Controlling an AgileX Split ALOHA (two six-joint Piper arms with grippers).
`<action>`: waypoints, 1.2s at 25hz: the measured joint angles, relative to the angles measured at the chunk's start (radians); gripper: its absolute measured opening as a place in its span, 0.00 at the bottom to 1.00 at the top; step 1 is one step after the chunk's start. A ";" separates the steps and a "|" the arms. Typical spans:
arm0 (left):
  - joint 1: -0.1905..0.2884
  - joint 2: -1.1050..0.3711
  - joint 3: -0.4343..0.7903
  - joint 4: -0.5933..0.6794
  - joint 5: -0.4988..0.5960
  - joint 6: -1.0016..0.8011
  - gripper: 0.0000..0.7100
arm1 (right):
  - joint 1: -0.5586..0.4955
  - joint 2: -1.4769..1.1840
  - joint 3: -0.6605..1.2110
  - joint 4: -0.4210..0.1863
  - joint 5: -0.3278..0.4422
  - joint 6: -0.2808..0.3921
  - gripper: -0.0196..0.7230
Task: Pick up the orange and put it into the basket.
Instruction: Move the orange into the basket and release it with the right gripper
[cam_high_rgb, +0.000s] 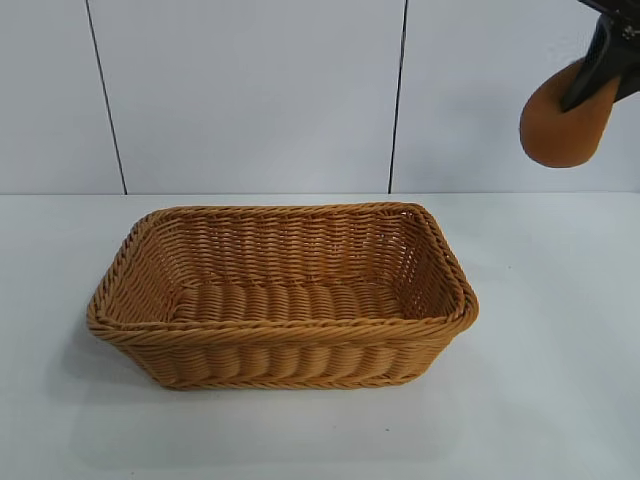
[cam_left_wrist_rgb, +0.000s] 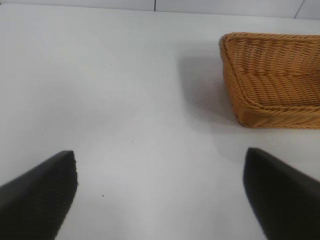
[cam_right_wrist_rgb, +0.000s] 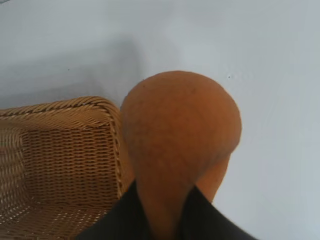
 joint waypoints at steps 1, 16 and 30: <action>0.000 0.000 0.000 0.000 0.000 0.000 0.91 | 0.031 0.000 0.000 0.001 -0.003 0.000 0.07; 0.000 0.000 0.000 0.000 0.000 0.000 0.91 | 0.529 0.118 0.000 0.012 -0.314 0.031 0.07; 0.000 0.000 0.000 0.000 0.000 0.000 0.91 | 0.540 0.391 0.001 -0.007 -0.391 0.025 0.29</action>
